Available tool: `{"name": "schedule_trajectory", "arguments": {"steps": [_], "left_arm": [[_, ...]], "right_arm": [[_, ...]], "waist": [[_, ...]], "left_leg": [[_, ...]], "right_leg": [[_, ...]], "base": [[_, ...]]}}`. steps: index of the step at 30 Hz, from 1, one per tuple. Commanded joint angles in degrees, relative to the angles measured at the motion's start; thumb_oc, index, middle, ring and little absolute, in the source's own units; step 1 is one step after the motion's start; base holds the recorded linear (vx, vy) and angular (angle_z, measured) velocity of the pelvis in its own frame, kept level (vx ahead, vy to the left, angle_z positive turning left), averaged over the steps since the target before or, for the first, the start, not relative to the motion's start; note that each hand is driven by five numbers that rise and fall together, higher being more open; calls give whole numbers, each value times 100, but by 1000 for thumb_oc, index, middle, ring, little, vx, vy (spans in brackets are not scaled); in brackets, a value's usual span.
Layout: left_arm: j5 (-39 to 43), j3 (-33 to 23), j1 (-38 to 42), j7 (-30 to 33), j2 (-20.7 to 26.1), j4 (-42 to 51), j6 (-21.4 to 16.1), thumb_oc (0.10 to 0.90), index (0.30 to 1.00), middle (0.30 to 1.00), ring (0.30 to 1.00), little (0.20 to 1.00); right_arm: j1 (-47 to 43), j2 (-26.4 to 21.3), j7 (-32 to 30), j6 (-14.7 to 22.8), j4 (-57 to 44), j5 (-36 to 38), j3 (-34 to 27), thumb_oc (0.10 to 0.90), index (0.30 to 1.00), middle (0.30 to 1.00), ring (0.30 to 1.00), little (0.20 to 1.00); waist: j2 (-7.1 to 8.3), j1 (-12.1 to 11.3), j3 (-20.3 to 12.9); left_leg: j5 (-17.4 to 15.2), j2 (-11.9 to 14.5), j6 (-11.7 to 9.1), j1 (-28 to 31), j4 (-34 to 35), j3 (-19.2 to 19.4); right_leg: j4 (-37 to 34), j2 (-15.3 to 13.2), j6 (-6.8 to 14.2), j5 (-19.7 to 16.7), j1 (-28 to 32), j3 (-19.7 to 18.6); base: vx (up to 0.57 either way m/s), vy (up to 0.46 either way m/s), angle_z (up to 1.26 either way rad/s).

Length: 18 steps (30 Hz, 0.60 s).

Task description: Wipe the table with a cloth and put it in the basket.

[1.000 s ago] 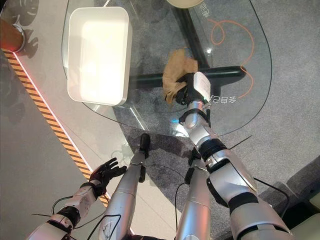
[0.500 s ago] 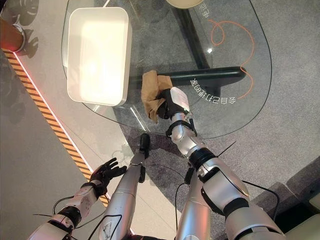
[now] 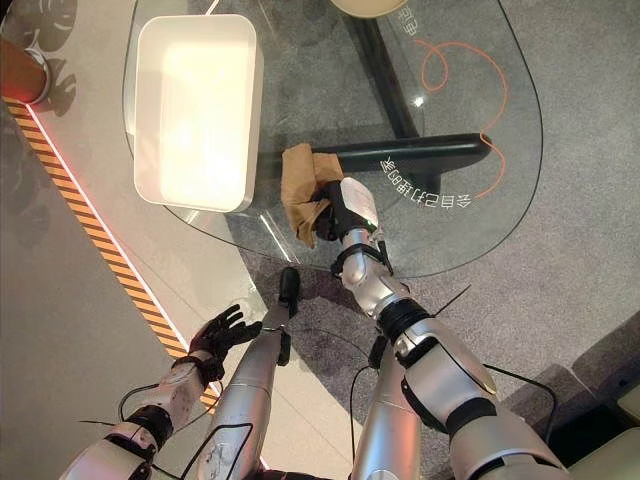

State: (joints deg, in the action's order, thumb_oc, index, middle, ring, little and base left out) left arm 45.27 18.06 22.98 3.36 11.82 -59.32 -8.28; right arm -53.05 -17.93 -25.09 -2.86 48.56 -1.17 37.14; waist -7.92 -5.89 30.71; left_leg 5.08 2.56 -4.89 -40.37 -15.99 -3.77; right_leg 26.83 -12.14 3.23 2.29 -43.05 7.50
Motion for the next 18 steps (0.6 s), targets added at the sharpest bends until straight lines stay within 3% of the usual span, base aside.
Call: {"name": "schedule_trajectory", "arguments": {"steps": [1,7,12,18], "left_arm": [[811,-415,-114,537,163,-81,-347,800,900,900,900,900],[1774,-1120,19,841,310,186,-628,800,900,900,900,900],[1919,-1277,57,926,413,437,-849,800,900,900,900,900],[2245,-1648,-14,948,605,698,-1437,800,900,900,900,900]], "right_arm": [[116,443,-452,571,-234,515,-257,100,300,300,300,200],[142,319,-802,827,-901,1214,-807,100,300,300,300,200],[352,211,-744,897,-1505,1387,-1036,100,300,300,300,200],[763,112,-588,1093,-2549,1580,-1315,100,300,300,300,200]], "waist": [[90,-56,-92],[203,-6,-92],[270,51,-92],[368,152,-92]], "left_leg": [[-250,-265,417,-80,-363,418],[-261,-219,404,-50,-354,406],[-243,-206,425,-21,-306,429],[-247,-183,443,-13,-295,439]], "right_leg": [[-352,186,-71,-291,113,74],[-250,297,-70,-204,130,29],[-266,349,-65,-208,150,19],[-285,421,-77,-172,179,-28]], "base": [[0,0,0],[0,0,0],[0,0,0],[0,0,0]]}}
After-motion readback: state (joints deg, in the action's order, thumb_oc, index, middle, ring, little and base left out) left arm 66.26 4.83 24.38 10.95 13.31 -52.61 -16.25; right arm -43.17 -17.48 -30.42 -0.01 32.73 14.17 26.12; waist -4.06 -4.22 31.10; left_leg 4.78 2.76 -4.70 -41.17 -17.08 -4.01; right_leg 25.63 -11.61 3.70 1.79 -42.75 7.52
